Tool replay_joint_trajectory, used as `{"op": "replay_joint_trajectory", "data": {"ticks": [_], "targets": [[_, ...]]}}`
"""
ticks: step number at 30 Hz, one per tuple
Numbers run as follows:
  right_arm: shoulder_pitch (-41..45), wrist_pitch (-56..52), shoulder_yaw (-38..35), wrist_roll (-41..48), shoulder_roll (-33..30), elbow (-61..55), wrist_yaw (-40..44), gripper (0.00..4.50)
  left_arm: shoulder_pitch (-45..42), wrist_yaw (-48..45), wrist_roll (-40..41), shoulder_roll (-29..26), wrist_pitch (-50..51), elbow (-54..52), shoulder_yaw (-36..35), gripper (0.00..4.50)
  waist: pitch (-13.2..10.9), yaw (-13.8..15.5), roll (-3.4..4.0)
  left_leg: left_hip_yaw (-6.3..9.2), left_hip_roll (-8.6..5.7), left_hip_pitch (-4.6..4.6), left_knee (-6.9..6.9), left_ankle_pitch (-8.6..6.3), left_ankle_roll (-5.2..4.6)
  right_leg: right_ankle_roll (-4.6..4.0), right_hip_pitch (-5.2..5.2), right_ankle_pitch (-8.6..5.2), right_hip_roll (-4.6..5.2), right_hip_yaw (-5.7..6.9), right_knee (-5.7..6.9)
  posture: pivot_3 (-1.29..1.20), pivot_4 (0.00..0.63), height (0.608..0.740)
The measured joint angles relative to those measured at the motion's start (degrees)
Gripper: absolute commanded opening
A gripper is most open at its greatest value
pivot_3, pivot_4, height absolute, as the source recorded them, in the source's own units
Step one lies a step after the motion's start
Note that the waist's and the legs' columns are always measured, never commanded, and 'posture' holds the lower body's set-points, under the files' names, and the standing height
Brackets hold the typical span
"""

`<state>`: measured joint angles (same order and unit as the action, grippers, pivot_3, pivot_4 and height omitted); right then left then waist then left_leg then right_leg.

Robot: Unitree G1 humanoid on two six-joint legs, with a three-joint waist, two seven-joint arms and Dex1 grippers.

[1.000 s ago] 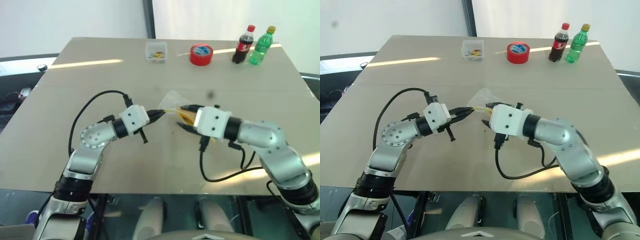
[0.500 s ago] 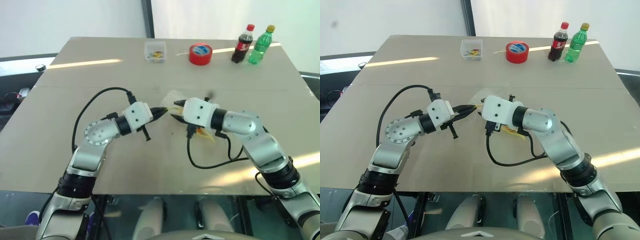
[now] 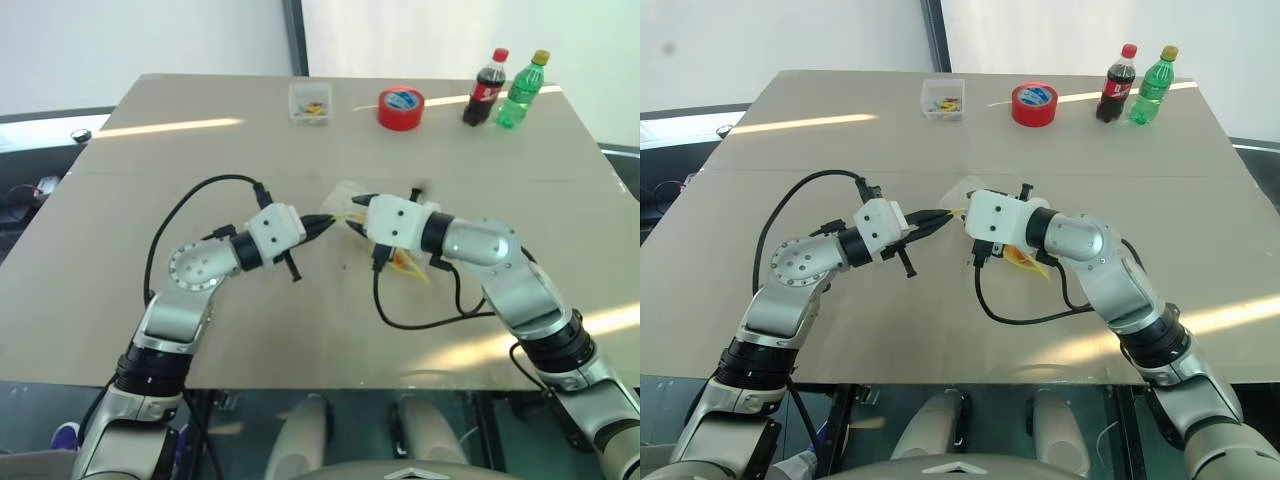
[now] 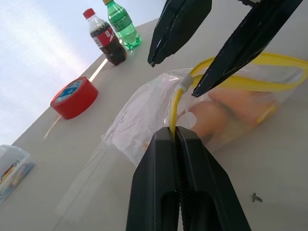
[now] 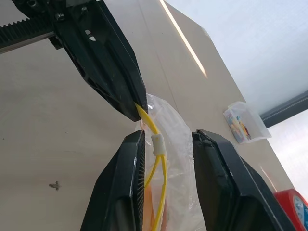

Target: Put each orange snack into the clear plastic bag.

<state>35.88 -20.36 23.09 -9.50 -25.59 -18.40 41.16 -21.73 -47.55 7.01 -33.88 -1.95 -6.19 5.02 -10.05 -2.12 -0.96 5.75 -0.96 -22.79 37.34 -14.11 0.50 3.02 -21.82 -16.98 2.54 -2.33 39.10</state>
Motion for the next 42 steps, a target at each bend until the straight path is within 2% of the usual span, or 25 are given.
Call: {"op": "replay_joint_trajectory", "data": {"ticks": [27, 30, 31, 33, 42], "targets": [[0.00, 1.02, 0.57, -1.65, 1.09, 1.61, 0.66, 1.57, 0.11, 0.36, -0.03, 0.53, 0.40, -0.69, 0.00, 0.00, 0.00, -0.02, 0.00, 0.00, 0.00, 0.00, 0.00, 0.00, 0.00, 0.00, 0.00, 0.00, 0.00, 0.00, 0.00, 0.00, 0.150, 0.740], [0.00, 1.00, 0.57, -1.68, 1.10, 1.60, 0.65, 0.84, 0.11, 0.37, -0.03, 0.53, 0.44, -0.69, 0.00, 0.00, 0.00, -0.01, 0.00, 0.00, 0.00, 0.00, 0.00, 0.00, 0.00, 0.00, 0.00, 0.00, 0.00, 0.00, 0.00, 0.00, 0.150, 0.740], [0.00, 1.00, 0.57, -1.77, 1.10, 1.60, 0.64, 0.41, 0.11, 0.38, -0.03, 0.53, 0.50, -0.69, 0.00, 0.00, 0.00, -0.02, 0.00, 0.00, 0.00, 0.00, 0.00, 0.00, 0.00, 0.00, 0.00, 0.00, 0.00, 0.00, 0.00, 0.00, 0.150, 0.740], [0.00, 1.00, 0.56, -1.83, 1.09, 1.60, 0.63, 0.07, 0.11, 0.39, -0.03, 0.53, 0.53, -0.69, 0.00, 0.00, 0.00, -0.01, 0.00, 0.00, 0.00, 0.00, 0.00, 0.00, 0.00, 0.00, 0.00, 0.00, 0.00, 0.00, 0.00, 0.00, 0.150, 0.740], [0.00, 0.99, 0.57, -2.34, 1.16, 1.60, 0.60, 0.07, 0.09, 0.65, 0.03, 0.76, 0.93, -0.69, -0.03, 0.00, 0.00, -0.01, 0.00, 0.00, 0.00, 0.00, 0.00, 0.00, 0.00, 0.00, 0.00, 0.00, 0.00, 0.00, 0.00, 0.00, 0.150, 0.740]]}}
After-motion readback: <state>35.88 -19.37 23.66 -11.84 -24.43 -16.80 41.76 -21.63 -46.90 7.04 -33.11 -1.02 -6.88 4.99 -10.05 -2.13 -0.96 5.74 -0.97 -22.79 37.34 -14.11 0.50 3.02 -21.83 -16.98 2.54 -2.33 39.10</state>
